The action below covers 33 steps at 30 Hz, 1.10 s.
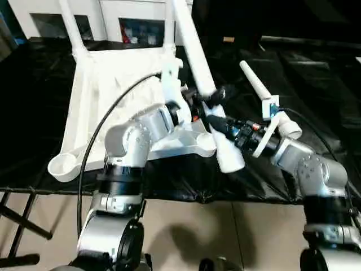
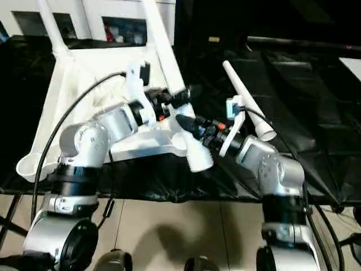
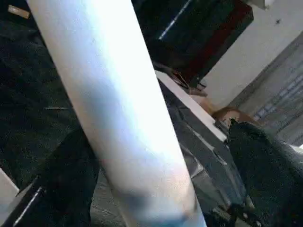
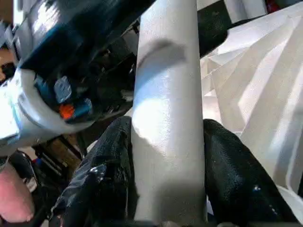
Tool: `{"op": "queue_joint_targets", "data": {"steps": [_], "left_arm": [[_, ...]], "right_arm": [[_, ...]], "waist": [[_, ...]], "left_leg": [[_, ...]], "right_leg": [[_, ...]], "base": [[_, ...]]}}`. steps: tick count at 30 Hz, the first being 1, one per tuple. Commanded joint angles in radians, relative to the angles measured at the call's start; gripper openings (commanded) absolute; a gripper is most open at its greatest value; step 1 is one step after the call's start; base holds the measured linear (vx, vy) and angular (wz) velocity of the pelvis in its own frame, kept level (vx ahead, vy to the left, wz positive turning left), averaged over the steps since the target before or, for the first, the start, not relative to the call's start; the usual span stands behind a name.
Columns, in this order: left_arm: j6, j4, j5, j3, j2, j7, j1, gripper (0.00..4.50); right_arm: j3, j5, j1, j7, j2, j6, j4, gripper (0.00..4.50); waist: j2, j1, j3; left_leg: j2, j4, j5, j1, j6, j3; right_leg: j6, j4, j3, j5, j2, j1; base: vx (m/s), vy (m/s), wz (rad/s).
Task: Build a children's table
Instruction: Pick table leg
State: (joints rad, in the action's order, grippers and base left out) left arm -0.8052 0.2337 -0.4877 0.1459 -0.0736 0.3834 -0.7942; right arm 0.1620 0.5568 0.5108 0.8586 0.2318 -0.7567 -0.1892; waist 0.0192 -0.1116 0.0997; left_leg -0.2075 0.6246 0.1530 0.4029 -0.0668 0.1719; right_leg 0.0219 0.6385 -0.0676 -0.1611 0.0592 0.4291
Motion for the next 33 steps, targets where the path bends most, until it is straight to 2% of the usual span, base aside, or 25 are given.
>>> {"op": "queue_joint_targets", "data": {"steps": [1,5,7,8,11,14,15,17,21,23,28,30,33], "left_arm": [[-0.014,0.000,-0.008,0.009,-0.011,-0.041,-0.018,4.09],[-0.026,-0.008,0.001,0.030,-0.045,-0.127,-0.018,3.68],[-0.015,-0.005,0.013,0.045,-0.067,-0.189,-0.020,3.63],[-0.007,-0.001,0.019,0.053,-0.079,-0.219,-0.020,3.57],[0.031,0.005,0.044,0.064,-0.104,-0.282,-0.017,3.23],[0.049,0.004,0.051,0.066,-0.113,-0.303,-0.015,3.14],[0.054,0.004,0.048,0.071,-0.120,-0.314,-0.014,2.89],[0.060,0.001,0.043,0.079,-0.126,-0.324,-0.016,2.77],[0.060,-0.005,0.023,0.083,-0.128,-0.337,-0.023,2.44],[0.053,-0.005,0.016,0.080,-0.127,-0.338,-0.024,2.26],[0.046,0.008,-0.002,0.077,-0.122,-0.329,-0.027,2.08],[0.054,0.017,-0.001,0.072,-0.105,-0.305,-0.030,2.01],[0.069,0.036,-0.007,0.061,-0.067,-0.238,-0.042,1.96]], "right_arm": [[-0.032,-0.044,0.003,-0.050,-0.012,0.014,0.053,1.81],[-0.087,-0.123,0.005,-0.169,-0.060,0.042,0.110,1.81],[-0.113,-0.147,0.004,-0.218,-0.080,0.052,0.133,1.81],[-0.126,-0.159,0.003,-0.245,-0.087,0.059,0.144,1.81],[-0.149,-0.195,0.014,-0.307,-0.111,0.076,0.165,1.81],[-0.164,-0.218,0.017,-0.326,-0.119,0.092,0.181,1.81],[-0.170,-0.228,0.017,-0.337,-0.125,0.099,0.193,1.81],[-0.181,-0.236,0.015,-0.341,-0.127,0.102,0.208,1.81],[-0.208,-0.263,0.017,-0.364,-0.119,0.132,0.220,1.81],[-0.208,-0.261,0.017,-0.368,-0.120,0.135,0.222,1.81],[-0.189,-0.253,0.019,-0.372,-0.126,0.131,0.212,1.81],[-0.176,-0.235,0.024,-0.353,-0.118,0.120,0.206,2.37],[-0.155,-0.181,0.044,-0.278,-0.077,0.082,0.188,2.59]], "waist": [[0.012,-0.002,-0.101],[0.012,0.001,-0.104],[0.013,0.002,-0.102],[0.010,0.002,-0.103],[0.008,0.004,-0.102],[0.007,0.003,-0.103],[0.006,0.004,-0.105],[0.006,0.005,-0.107],[0.009,0.004,-0.108],[0.009,0.004,-0.106],[0.009,0.007,-0.104],[0.009,0.007,-0.104],[0.010,0.005,-0.104]], "left_leg": [[-0.011,-0.066,0.182,-0.018,0.014,-0.005],[-0.014,-0.069,0.188,-0.023,0.005,-0.006],[-0.014,-0.071,0.202,-0.024,0.004,-0.006],[-0.015,-0.071,0.204,-0.024,0.001,-0.006],[-0.015,-0.076,0.226,-0.028,-0.005,-0.008],[-0.018,-0.080,0.223,-0.029,-0.009,-0.010],[-0.018,-0.080,0.218,-0.029,-0.010,-0.010],[-0.019,-0.081,0.197,-0.027,-0.009,-0.010],[-0.017,-0.078,0.175,-0.026,-0.003,-0.006],[-0.016,-0.078,0.181,-0.026,-0.003,-0.005],[-0.016,-0.079,0.199,-0.027,-0.006,-0.005],[-0.016,-0.080,0.203,-0.028,-0.007,-0.005],[-0.016,-0.079,0.208,-0.029,-0.002,-0.005]], "right_leg": [[0.099,-0.108,0.035,-0.390,0.071,-0.064],[0.100,-0.109,0.036,-0.379,0.071,-0.059],[0.097,-0.112,0.035,-0.383,0.071,-0.059],[0.097,-0.111,0.036,-0.381,0.072,-0.059],[0.084,-0.115,0.036,-0.379,0.071,-0.058],[0.083,-0.112,0.037,-0.355,0.071,-0.059],[0.088,-0.111,0.037,-0.333,0.072,-0.062],[0.102,-0.104,0.039,-0.276,0.071,-0.065],[0.122,-0.099,0.042,-0.230,0.073,-0.067],[0.127,-0.100,0.042,-0.239,0.073,-0.068],[0.113,-0.105,0.042,-0.273,0.072,-0.067],[0.106,-0.106,0.041,-0.285,0.072,-0.066],[0.093,-0.109,0.041,-0.301,0.071,-0.067]], "base": [[0.000,0.000,0.00],[0.000,0.000,0.00],[0.000,0.000,0.00],[0.000,0.000,0.00],[0.000,0.000,0.00],[0.000,0.000,0.00],[0.000,0.000,0.00],[0.000,0.000,0.00],[0.000,0.000,0.00],[0.000,0.000,0.00],[0.000,0.000,0.00],[0.000,0.000,0.00],[0.000,0.000,0.00]]}}
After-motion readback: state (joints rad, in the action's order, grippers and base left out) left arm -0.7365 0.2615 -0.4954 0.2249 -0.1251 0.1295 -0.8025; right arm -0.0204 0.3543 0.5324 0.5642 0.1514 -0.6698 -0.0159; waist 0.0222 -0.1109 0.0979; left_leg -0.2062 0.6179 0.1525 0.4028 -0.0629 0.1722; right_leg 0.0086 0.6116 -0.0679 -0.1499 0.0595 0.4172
